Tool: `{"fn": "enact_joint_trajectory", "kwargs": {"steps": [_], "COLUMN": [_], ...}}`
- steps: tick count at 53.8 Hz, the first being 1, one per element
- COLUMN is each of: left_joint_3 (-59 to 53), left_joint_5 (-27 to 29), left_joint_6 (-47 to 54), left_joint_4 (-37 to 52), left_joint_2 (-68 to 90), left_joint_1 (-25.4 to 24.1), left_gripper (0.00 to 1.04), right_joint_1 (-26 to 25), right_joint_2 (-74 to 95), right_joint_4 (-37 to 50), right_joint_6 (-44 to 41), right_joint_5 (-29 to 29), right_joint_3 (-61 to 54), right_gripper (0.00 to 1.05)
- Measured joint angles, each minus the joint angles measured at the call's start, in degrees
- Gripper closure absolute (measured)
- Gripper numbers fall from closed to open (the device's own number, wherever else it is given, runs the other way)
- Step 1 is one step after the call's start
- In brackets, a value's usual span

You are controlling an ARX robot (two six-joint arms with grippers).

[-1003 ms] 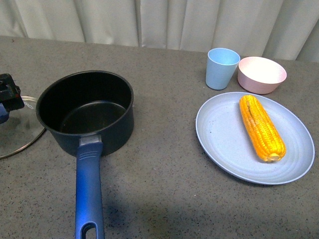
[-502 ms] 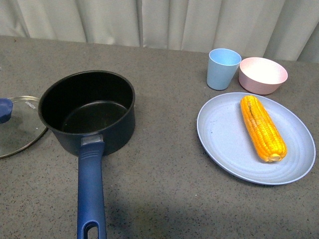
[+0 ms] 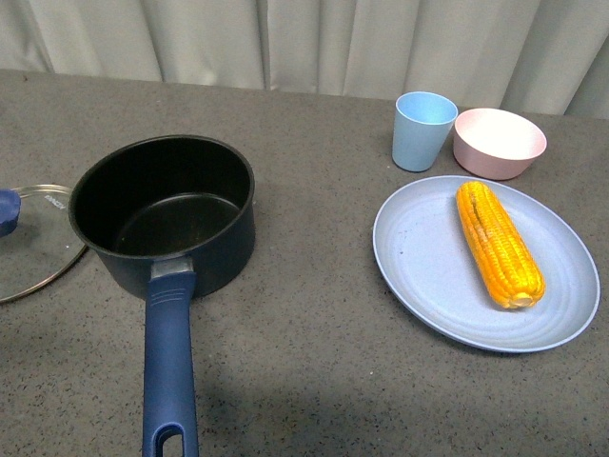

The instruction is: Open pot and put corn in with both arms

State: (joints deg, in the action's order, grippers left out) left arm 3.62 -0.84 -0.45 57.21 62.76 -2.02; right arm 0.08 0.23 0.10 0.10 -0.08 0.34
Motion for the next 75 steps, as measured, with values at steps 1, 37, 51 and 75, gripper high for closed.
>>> {"fn": "enact_joint_trajectory", "kwargs": {"steps": [1, 37, 51, 75], "left_joint_3": [0.0, -2.5, -2.5, -2.5], "left_joint_5": [0.3, 0.9, 0.9, 0.9], "left_joint_6": [0.0, 0.0, 0.0, 0.0], "left_joint_4": [-1.5, -29.7, -36.5, -44.7], "left_joint_2": [-1.7, -35.0, -42.2, -50.5], "left_joint_1": [0.5, 1.9, 1.9, 1.9], "left_gripper": [1.01, 1.01, 1.01, 1.01], "right_joint_1": [0.0, 0.0, 0.0, 0.0], "right_joint_2": [0.0, 0.0, 0.0, 0.0], "right_joint_4": [0.0, 0.0, 0.0, 0.0], "right_joint_6": [0.0, 0.0, 0.0, 0.0], "right_joint_5": [0.0, 0.0, 0.0, 0.0], "right_joint_3": [0.0, 0.0, 0.0, 0.0], "right_gripper": [0.09, 0.09, 0.09, 0.09]}}
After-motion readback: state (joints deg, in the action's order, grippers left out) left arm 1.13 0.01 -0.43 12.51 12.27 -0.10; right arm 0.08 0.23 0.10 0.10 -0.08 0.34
